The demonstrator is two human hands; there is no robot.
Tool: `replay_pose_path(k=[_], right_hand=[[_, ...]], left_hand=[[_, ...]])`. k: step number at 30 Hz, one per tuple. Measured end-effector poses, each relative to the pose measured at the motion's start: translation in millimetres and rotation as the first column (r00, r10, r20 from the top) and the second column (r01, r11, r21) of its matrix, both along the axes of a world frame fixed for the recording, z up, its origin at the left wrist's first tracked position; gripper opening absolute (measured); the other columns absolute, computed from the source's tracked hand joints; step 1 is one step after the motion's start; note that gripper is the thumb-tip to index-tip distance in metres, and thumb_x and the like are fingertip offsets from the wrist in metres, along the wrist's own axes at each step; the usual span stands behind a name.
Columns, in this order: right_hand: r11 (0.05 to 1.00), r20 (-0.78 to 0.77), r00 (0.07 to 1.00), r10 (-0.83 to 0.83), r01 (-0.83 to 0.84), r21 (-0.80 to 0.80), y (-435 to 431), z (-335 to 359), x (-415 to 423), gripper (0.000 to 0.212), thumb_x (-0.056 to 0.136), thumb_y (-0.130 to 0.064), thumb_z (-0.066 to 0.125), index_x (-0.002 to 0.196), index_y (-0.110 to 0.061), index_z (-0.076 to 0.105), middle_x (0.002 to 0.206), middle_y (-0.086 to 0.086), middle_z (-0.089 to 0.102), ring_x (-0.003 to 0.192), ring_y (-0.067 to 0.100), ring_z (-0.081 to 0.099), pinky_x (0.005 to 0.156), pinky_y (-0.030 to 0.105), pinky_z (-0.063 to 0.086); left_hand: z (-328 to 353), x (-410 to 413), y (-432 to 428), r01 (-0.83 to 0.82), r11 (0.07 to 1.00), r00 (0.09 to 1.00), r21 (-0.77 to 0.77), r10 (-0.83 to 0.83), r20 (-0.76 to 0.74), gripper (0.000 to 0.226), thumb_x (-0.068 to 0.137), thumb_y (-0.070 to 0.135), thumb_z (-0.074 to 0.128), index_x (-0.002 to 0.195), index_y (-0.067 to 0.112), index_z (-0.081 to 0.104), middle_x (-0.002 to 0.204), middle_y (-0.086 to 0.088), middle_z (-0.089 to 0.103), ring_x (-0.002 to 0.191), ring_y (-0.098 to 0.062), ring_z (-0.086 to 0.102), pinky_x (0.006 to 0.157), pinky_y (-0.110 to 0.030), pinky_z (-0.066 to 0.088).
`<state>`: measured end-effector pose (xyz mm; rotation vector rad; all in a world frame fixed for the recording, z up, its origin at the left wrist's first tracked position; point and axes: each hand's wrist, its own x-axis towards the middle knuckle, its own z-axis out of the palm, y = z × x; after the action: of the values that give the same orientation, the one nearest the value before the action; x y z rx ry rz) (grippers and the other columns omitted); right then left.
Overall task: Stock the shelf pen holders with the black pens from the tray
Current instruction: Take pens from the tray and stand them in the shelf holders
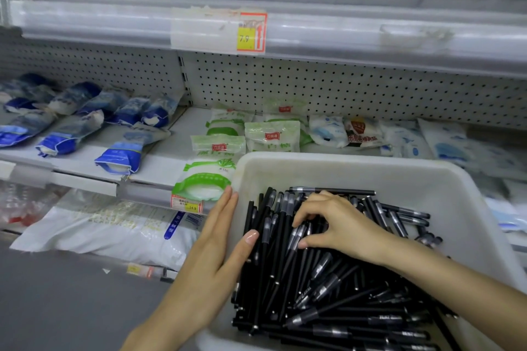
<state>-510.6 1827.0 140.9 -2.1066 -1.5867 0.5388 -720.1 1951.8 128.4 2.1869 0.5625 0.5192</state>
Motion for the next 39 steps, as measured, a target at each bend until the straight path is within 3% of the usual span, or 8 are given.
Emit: replay_pose_path(k=[6, 10, 12, 16, 19, 23, 30, 39], right_hand=[[0.999, -0.151, 0.988, -0.027, 0.032, 0.032, 3, 10, 2, 0.023, 0.066, -0.026, 0.085, 0.082, -0.031, 0.069, 0.087, -0.011, 0.06, 0.086, 0.001, 0.052, 0.076, 0.012, 0.04], [0.996, -0.342, 0.937, -0.073, 0.087, 0.027, -1, 39, 2, 0.021, 0.068, -0.012, 0.084, 0.072, -0.028, 0.07, 0.088, 0.005, 0.07, 0.08, 0.02, 0.065, 0.081, 0.034, 0.053], [0.989, -0.354, 0.929, -0.108, 0.136, 0.055, -4, 63, 2, 0.022, 0.07, -0.01, 0.083, 0.07, -0.028, 0.07, 0.086, 0.005, 0.068, 0.076, 0.023, 0.066, 0.079, 0.037, 0.054], [0.963, -0.34, 0.933, -0.12, 0.193, 0.19, -4, 137, 0, 0.023, 0.073, -0.003, 0.078, 0.072, -0.024, 0.07, 0.085, -0.005, 0.065, 0.08, 0.018, 0.067, 0.077, 0.025, 0.055], [0.943, -0.348, 0.936, -0.046, 0.156, 0.295, -2, 204, -4, 0.024, 0.075, 0.001, 0.076, 0.08, -0.021, 0.07, 0.085, -0.007, 0.072, 0.083, 0.013, 0.069, 0.078, 0.021, 0.054], [0.827, -0.38, 0.925, 0.015, 0.203, 0.525, 4, 290, -3, 0.026, 0.068, 0.002, 0.076, 0.089, -0.011, 0.069, 0.088, 0.006, 0.074, 0.084, 0.016, 0.072, 0.076, 0.016, 0.054], [0.586, -0.347, 0.937, -0.05, 0.309, 0.75, 42, 373, 28, 0.03, 0.061, -0.015, 0.076, 0.091, -0.013, 0.069, 0.079, 0.002, 0.073, 0.079, 0.016, 0.072, 0.068, 0.022, 0.057], [0.491, -0.428, 0.89, -0.158, 0.447, 0.748, 108, 370, 66, 0.024, 0.07, -0.008, 0.081, 0.085, -0.01, 0.063, 0.078, 0.007, 0.069, 0.069, 0.015, 0.07, 0.067, 0.025, 0.059]], left_hand=[[1, 1, 1, 0.008, 1.0, 1.0, 0.001, -0.008, -0.019, 0.072, 0.086, 0.073, 0.03, 0.148, 0.044, 0.008, 0.145, 0.048, -0.003, 0.134, 0.022, -0.001, 0.1, 0.005, 0.0], [16, 0, 2, 0.034, 0.999, 0.997, 0.028, -0.032, -0.069, 0.074, 0.082, 0.078, 0.024, 0.147, 0.046, 0.009, 0.143, 0.05, -0.006, 0.132, 0.024, -0.005, 0.102, 0.003, 0.001], [36, 1, 6, 0.047, 0.992, 0.998, 0.114, -0.043, -0.042, 0.078, 0.075, 0.083, 0.021, 0.145, 0.05, 0.013, 0.143, 0.049, -0.005, 0.134, 0.023, 0.0, 0.111, -0.01, 0.01], [110, 11, 15, 0.016, 0.93, 0.99, 0.366, -0.067, 0.127, 0.066, 0.085, 0.078, 0.024, 0.142, 0.046, 0.032, 0.149, 0.036, 0.018, 0.135, 0.013, 0.023, 0.105, -0.024, 0.037], [175, 24, 26, -0.105, 0.86, 0.936, 0.499, -0.084, 0.342, 0.045, 0.095, 0.058, 0.033, 0.135, 0.04, 0.043, 0.142, 0.026, 0.037, 0.129, 0.008, 0.037, 0.098, -0.006, 0.032], [234, 52, 56, -0.217, 0.829, 0.879, 0.516, -0.064, 0.472, 0.04, 0.097, 0.052, 0.034, 0.131, 0.035, 0.046, 0.135, 0.021, 0.044, 0.128, 0.006, 0.039, 0.101, -0.007, 0.027], [248, 97, 101, -0.177, 0.737, 0.951, 0.653, -0.043, 0.306, 0.05, 0.099, 0.049, 0.031, 0.134, 0.02, 0.051, 0.135, 0.011, 0.05, 0.126, 0.001, 0.037, 0.106, -0.014, 0.02], [233, 110, 111, -0.16, 0.73, 0.963, 0.665, -0.032, 0.266, 0.049, 0.1, 0.052, 0.026, 0.132, 0.024, 0.05, 0.128, 0.011, 0.05, 0.121, -0.002, 0.04, 0.104, -0.015, 0.02]])
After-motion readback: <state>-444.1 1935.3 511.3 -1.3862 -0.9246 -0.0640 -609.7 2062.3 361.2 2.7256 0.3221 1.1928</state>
